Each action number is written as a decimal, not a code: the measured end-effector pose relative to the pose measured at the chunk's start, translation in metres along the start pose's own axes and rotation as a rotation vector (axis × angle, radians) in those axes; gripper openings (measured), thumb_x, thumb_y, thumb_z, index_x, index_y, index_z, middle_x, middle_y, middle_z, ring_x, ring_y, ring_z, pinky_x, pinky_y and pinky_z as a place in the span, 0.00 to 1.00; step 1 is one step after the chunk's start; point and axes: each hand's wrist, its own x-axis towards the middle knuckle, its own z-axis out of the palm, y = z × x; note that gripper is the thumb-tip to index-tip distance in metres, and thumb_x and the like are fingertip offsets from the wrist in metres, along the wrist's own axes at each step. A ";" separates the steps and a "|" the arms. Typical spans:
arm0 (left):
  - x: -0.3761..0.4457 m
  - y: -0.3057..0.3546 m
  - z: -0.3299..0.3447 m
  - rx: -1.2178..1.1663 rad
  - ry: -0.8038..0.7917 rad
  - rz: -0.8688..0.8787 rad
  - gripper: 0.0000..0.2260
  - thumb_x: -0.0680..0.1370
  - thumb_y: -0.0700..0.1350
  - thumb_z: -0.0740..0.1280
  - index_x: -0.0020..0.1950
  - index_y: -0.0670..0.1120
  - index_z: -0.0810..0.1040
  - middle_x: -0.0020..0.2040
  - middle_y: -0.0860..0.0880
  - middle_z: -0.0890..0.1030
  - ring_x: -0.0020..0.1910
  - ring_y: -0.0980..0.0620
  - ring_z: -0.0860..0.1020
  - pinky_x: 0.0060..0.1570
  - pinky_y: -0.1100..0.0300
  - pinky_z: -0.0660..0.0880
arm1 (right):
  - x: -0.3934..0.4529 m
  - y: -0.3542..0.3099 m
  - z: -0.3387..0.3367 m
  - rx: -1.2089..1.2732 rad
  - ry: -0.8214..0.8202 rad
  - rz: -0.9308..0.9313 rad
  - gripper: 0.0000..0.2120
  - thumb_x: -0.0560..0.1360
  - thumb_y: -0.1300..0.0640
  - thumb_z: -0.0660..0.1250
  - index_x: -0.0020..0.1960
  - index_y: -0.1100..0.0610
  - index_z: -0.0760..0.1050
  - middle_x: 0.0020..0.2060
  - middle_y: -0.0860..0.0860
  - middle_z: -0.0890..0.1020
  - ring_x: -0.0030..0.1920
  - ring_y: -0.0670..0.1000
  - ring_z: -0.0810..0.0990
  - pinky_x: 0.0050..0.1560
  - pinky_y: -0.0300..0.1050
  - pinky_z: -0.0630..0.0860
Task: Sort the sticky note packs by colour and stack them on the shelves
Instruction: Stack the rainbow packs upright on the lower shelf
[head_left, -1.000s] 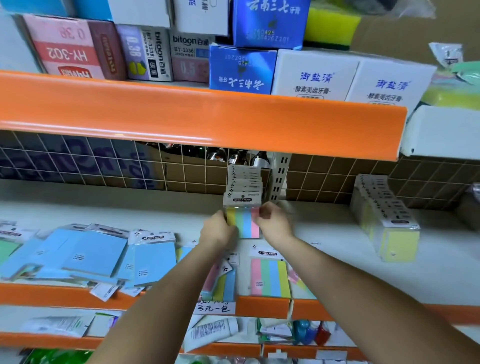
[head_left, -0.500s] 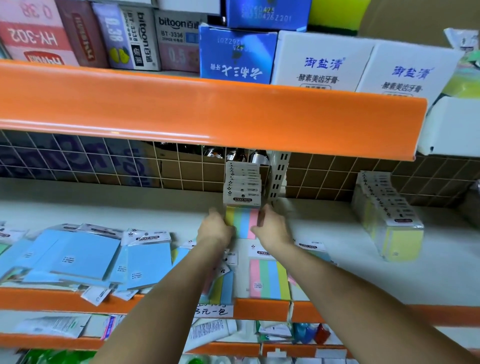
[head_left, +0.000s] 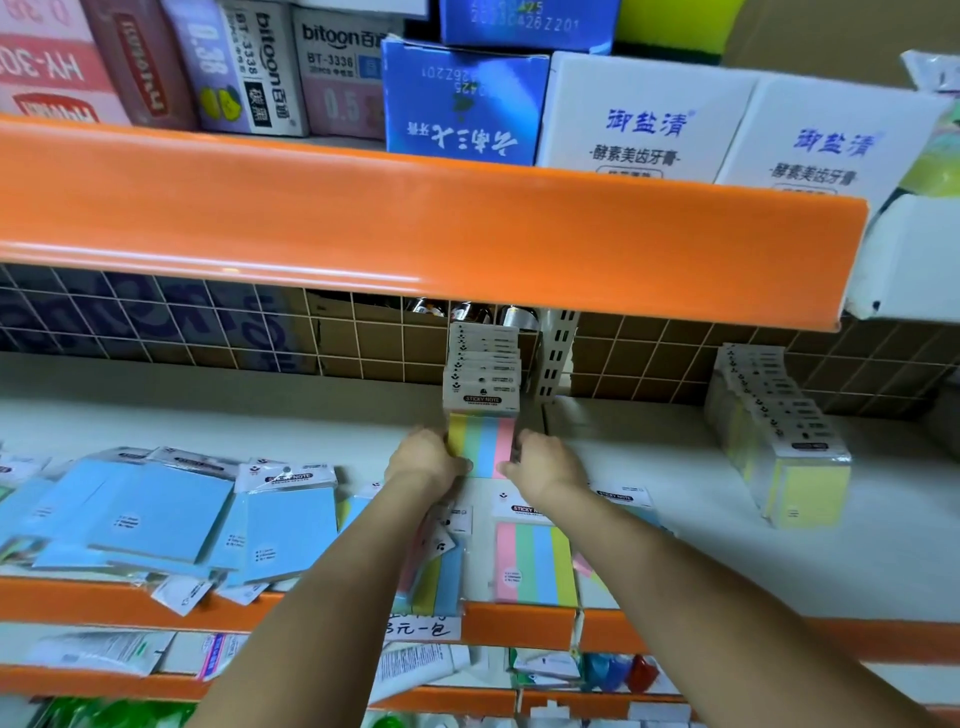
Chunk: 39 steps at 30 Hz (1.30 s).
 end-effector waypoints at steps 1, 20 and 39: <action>-0.001 0.000 0.000 -0.002 0.001 -0.002 0.19 0.74 0.52 0.71 0.60 0.45 0.75 0.59 0.44 0.75 0.59 0.44 0.74 0.53 0.55 0.70 | 0.000 0.000 0.000 0.003 0.001 -0.002 0.15 0.78 0.50 0.65 0.60 0.58 0.73 0.57 0.57 0.80 0.57 0.59 0.78 0.46 0.44 0.71; -0.047 0.025 -0.022 0.114 0.122 -0.011 0.13 0.75 0.44 0.63 0.58 0.44 0.74 0.58 0.44 0.78 0.57 0.42 0.76 0.51 0.56 0.71 | -0.019 0.020 -0.038 0.025 -0.107 -0.020 0.03 0.73 0.62 0.63 0.41 0.61 0.71 0.38 0.56 0.76 0.41 0.57 0.76 0.34 0.42 0.71; -0.093 0.047 0.020 0.036 -0.269 -0.108 0.04 0.70 0.40 0.66 0.36 0.44 0.73 0.40 0.45 0.82 0.46 0.48 0.83 0.47 0.59 0.78 | -0.066 0.032 -0.032 0.271 -0.308 0.346 0.11 0.72 0.57 0.73 0.37 0.62 0.74 0.30 0.56 0.79 0.25 0.53 0.79 0.22 0.35 0.70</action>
